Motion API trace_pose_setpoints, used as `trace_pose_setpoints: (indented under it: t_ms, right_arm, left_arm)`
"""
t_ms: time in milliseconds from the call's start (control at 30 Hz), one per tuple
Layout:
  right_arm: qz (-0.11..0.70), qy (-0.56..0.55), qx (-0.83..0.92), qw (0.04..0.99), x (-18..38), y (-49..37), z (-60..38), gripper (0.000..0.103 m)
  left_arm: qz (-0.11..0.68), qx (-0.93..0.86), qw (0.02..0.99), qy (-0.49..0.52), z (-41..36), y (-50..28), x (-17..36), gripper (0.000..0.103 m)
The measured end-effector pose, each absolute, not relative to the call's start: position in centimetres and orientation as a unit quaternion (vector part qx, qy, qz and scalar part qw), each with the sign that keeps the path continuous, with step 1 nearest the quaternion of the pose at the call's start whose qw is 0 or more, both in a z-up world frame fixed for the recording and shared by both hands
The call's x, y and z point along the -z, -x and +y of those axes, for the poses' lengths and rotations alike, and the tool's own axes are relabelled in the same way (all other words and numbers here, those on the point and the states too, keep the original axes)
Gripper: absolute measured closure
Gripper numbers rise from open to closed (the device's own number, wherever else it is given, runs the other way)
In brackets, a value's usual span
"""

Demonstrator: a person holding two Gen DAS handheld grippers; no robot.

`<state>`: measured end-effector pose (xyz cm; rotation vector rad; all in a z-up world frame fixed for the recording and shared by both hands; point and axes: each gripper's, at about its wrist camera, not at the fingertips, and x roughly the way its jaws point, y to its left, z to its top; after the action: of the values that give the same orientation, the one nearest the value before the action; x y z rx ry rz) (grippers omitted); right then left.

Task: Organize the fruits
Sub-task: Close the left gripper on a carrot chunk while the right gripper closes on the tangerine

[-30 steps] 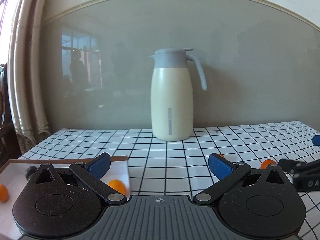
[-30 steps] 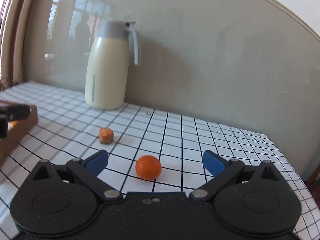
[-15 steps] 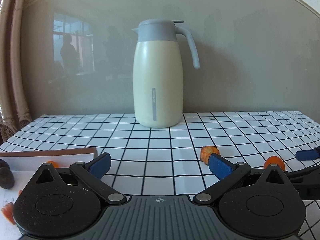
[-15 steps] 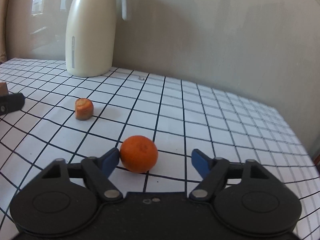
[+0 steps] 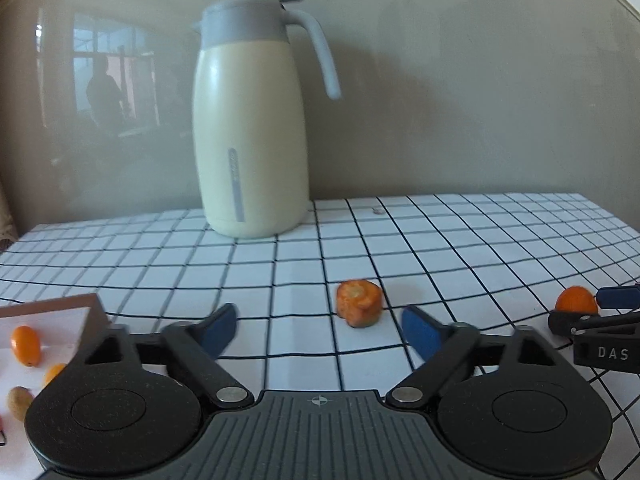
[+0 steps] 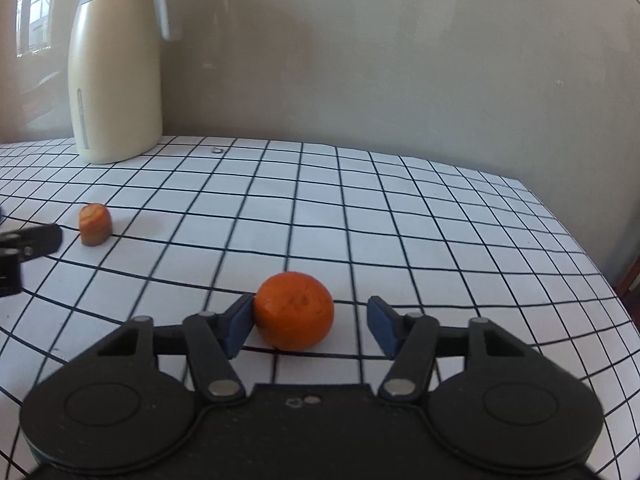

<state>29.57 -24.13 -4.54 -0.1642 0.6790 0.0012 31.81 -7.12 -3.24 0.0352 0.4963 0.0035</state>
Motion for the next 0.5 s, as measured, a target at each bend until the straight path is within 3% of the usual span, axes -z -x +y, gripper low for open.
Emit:
trace_pose_setpoints:
  t_ms: [500]
  right_arm:
    - [0.334, 0.059, -0.002, 0.941, 4.4, -29.4, -27.1, 0.07]
  left_arm:
    - [0.272, 0.009, 0.962, -0.032, -10.2, -35.7, 3.8, 0.021]
